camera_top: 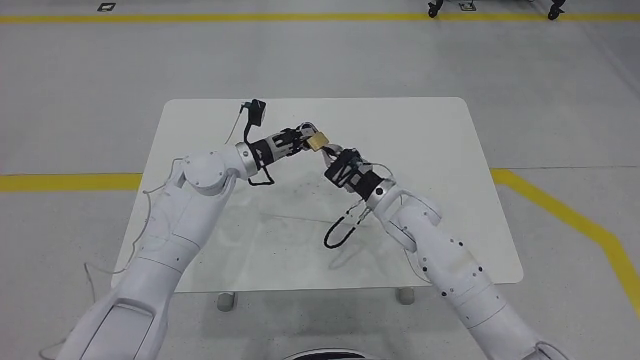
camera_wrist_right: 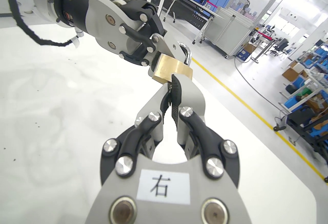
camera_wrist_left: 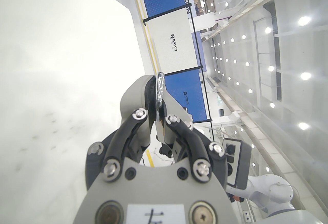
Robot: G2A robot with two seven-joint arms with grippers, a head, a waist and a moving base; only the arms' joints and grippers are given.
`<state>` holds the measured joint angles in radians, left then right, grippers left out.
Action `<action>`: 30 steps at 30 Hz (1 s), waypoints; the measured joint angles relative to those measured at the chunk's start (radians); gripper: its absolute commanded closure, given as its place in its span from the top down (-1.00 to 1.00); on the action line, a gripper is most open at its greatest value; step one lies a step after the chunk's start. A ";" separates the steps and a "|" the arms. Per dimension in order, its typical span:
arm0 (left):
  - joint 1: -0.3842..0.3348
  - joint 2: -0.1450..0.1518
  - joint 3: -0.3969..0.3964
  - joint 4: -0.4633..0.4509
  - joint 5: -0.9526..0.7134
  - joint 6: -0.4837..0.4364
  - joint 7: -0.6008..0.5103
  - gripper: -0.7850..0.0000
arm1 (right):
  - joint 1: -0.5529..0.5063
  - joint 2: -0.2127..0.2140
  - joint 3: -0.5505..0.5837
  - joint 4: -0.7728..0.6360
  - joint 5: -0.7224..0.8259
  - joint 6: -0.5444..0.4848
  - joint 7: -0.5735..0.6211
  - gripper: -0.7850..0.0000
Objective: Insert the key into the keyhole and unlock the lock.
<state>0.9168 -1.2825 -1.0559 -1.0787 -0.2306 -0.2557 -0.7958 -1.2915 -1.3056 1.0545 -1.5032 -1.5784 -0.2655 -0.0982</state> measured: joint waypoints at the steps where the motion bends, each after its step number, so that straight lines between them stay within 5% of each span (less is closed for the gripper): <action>1: 0.002 0.001 -0.002 -0.002 0.002 -0.006 0.000 -1.00 | -0.002 0.001 0.005 -0.002 0.015 -0.013 0.001 -1.00; 19: 0.030 0.014 -0.031 -0.034 0.024 -0.122 -0.041 -1.00 | -0.021 0.022 0.105 0.019 0.397 -0.375 0.001 -1.00; 30: 0.043 0.021 -0.040 -0.054 0.034 -0.169 -0.062 -1.00 | 0.009 0.034 0.140 0.092 0.735 -0.581 0.125 -1.00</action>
<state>0.9596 -1.2612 -1.0962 -1.1326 -0.1963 -0.4243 -0.8579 -1.2825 -1.2712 1.1946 -1.4111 -0.8437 -0.8463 0.0268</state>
